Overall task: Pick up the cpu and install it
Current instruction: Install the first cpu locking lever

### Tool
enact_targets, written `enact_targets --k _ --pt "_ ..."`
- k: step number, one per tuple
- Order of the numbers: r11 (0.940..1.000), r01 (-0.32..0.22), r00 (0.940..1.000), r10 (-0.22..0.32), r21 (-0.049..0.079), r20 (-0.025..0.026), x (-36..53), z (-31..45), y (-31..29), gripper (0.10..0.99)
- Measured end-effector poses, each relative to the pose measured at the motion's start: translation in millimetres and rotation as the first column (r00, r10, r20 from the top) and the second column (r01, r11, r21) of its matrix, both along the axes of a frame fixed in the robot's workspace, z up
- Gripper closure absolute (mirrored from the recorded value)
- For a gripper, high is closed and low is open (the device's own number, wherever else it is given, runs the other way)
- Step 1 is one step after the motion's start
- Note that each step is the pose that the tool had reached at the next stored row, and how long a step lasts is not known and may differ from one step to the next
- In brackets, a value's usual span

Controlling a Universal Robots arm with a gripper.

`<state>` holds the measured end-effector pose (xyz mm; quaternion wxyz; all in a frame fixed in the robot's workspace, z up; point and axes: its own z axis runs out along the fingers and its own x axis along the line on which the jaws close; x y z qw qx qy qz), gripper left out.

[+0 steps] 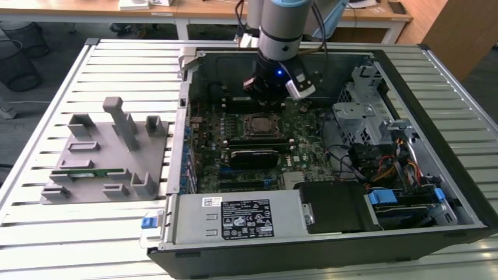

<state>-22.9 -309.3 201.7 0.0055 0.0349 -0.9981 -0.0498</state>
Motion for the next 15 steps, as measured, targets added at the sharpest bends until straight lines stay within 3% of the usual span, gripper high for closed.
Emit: enact_targets --k 15 --pt "1.0000 0.000 1.0000 0.000 -0.005 0.0001 0.7 -0.5 0.0 0.980"
